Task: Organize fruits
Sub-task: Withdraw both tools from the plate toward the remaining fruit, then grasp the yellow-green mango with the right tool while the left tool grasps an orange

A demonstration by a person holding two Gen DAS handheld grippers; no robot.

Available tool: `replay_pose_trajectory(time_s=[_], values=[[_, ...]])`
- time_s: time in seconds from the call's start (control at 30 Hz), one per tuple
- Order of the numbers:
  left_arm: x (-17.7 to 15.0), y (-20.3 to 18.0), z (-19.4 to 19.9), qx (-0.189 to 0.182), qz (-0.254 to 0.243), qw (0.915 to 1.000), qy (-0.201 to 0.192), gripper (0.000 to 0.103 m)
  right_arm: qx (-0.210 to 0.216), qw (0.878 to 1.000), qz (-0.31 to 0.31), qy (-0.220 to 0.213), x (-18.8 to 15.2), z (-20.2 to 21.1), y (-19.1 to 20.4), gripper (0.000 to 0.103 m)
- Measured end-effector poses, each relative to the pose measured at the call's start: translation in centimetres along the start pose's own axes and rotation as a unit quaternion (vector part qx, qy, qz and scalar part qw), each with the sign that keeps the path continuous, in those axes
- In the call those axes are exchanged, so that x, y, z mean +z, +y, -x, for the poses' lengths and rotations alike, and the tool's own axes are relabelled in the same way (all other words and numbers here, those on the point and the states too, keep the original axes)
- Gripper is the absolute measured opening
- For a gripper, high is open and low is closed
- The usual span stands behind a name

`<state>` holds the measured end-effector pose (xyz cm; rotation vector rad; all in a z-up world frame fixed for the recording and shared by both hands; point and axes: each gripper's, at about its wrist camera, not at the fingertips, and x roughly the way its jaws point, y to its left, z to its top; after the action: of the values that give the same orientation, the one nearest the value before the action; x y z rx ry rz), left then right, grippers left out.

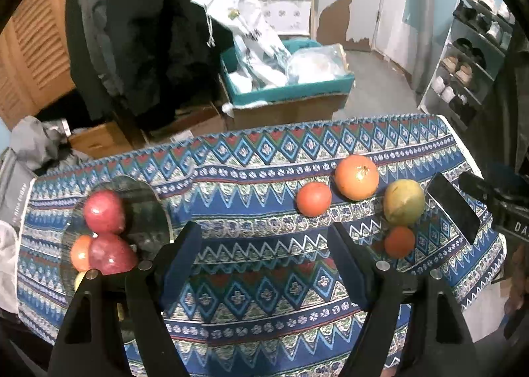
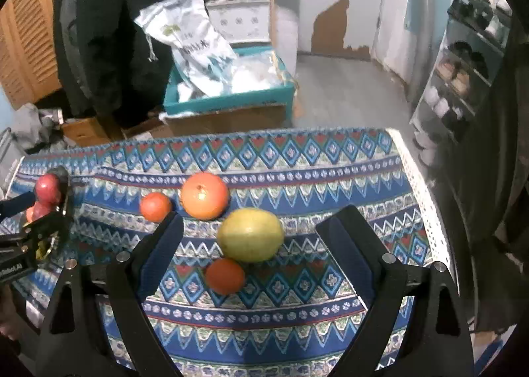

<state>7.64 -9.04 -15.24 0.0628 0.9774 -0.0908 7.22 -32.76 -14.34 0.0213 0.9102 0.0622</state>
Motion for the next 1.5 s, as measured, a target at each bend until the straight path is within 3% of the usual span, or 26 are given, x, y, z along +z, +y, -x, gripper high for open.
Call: replay_pose_trajectory(time_s=[0.33, 0.8, 1.03, 1.1, 1.5], values=[[0.4, -1.5, -4.5, 0.008, -0.019, 0.9994, 0.028, 0.080, 0.011, 0.998, -0.011, 0.061, -0.9, -5.9, -0.8, 0.090], [1.0, -1.7, -9.3, -0.024, -0.003, 0.9973, 0.070, 0.080, 0.024, 0.992, -0.005, 0.126, -2.1, -11.9, 0.0, 0.090], [1.6, -2.0, -11.0, -0.043, 0.002, 0.9960, 0.079, 0.080, 0.047, 0.990, -0.007, 0.136, -2.5, -13.5, 0.4, 0.090], [1.7, -2.3, -11.5, -0.045, -0.003, 0.9958, 0.080, 0.080, 0.054, 0.989, -0.003, 0.139, -2.6, -13.7, 0.8, 0.085], [2.1, -4.4, -14.3, -0.044, -0.028, 0.9936, 0.100, 0.080, 0.020, 0.993, 0.008, 0.116, -2.6, -13.6, 1.4, 0.084]])
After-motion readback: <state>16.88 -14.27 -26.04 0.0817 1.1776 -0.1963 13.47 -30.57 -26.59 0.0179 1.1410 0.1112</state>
